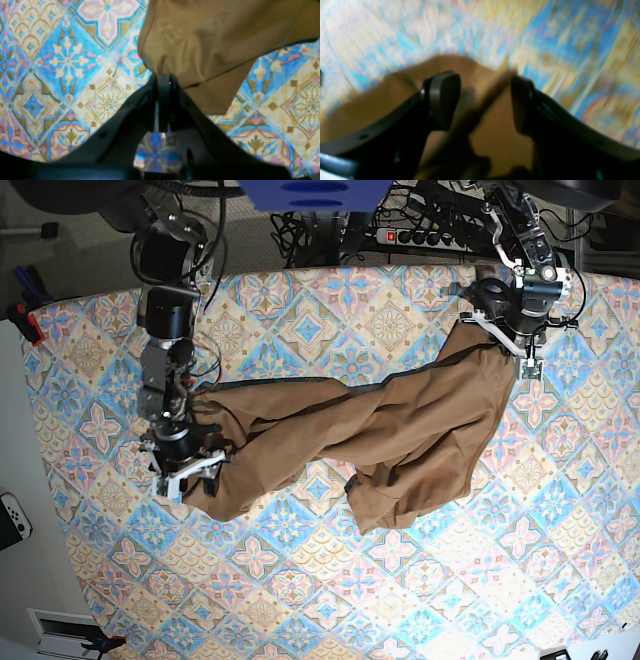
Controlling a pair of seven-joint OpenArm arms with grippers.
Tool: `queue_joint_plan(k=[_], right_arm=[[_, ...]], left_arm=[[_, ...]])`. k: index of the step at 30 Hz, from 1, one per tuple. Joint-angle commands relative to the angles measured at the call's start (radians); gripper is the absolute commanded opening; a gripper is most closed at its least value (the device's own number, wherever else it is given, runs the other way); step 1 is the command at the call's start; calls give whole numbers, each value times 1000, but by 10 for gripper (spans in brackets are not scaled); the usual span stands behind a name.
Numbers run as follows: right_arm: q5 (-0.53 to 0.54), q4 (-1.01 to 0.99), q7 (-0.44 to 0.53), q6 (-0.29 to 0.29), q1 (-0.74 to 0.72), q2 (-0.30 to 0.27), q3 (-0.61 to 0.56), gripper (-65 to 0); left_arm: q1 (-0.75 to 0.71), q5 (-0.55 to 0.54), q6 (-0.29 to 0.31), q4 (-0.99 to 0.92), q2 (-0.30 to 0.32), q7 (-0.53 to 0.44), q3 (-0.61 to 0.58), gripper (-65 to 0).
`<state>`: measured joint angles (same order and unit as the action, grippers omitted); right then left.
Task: Layout the t-shirt on the table in an organized manner, then fold the t-shirt properly
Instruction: 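Hold the t-shirt taut with both grippers and adjust the right grip, then lift the t-shirt with both grippers and lay it flat on the table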
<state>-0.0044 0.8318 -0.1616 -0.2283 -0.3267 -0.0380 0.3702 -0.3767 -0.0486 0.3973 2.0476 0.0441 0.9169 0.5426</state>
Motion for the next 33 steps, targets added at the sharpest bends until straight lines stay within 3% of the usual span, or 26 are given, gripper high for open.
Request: queue_joint_plan(k=[1, 10, 13, 16, 23, 28, 33], right_arm=[[10, -9, -28, -6, -22, -6, -1, -304], [10, -45, 32, -6, -21, -6, -1, -314], [8, -41, 32, -6, -21, -6, -1, -438], [8, -38, 30, -6, -22, -6, -1, -650], [7, -27, -31, -6, -22, -6, 0, -650], [7, 226, -59, -6, -21, -6, 0, -650], [7, 501, -255, -6, 13, -6, 6, -650]], left_arm=[[2, -6, -1, 14, 3, -20, 1, -650], [2, -6, -1, 14, 3, -22, 1, -650], [2, -6, -1, 14, 3, -22, 1, -650], [2, -6, -1, 14, 3, -20, 1, -650], [2, -6, -1, 14, 3, -20, 1, -650], [9, -6, -1, 14, 3, -20, 0, -650], [78, 3, 1, 14, 7, 51, -17, -650]])
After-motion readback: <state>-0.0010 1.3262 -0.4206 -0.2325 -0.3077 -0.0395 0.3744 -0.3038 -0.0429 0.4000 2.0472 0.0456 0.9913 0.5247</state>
